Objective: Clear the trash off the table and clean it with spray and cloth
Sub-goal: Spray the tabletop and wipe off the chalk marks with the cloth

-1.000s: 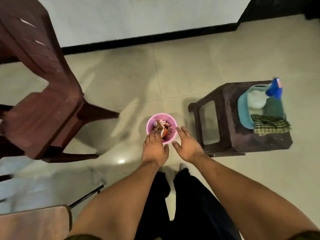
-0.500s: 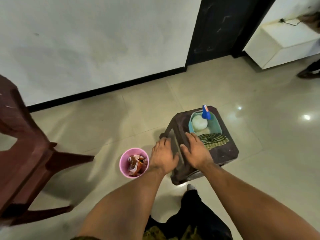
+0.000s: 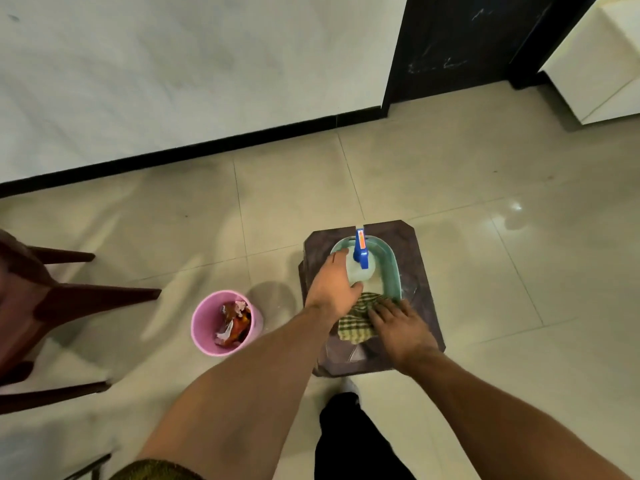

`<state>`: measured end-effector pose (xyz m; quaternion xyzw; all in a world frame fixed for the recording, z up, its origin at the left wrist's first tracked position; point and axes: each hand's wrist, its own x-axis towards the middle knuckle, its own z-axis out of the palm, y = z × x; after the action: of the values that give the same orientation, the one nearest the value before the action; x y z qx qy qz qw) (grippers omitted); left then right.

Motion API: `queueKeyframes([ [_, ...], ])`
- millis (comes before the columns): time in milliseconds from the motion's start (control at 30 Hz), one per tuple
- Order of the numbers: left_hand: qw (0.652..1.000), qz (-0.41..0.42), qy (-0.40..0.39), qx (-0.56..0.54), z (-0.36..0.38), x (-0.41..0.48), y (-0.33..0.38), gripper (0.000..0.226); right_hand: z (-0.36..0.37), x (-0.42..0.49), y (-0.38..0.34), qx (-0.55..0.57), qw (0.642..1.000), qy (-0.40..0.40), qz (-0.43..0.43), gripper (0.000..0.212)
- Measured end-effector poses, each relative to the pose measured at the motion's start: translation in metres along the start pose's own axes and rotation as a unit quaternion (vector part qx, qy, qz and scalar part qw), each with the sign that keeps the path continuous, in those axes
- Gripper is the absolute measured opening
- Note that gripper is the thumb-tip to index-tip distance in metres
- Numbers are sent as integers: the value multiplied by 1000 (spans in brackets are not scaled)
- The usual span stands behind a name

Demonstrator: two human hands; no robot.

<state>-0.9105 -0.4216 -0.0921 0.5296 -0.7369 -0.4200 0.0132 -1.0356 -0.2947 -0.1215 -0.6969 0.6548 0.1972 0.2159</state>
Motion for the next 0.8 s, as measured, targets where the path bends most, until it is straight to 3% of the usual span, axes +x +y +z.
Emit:
queueKeyframes([
  [333, 989, -82, 75, -94, 35, 44, 7, 50, 9, 22, 40, 26, 990, 24, -137, 44],
  [533, 985, -88, 80, -122, 36, 48, 6, 29, 0, 19, 42, 73, 991, 30, -107, 42],
  [633, 984, -78, 85, -138, 30, 42, 5, 31, -2, 20, 33, 19, 993, -17, -117, 48],
  [800, 974, -58, 122, -181, 9, 26, 2, 31, -2, 21, 16, -67, 994, -19, -87, 42],
])
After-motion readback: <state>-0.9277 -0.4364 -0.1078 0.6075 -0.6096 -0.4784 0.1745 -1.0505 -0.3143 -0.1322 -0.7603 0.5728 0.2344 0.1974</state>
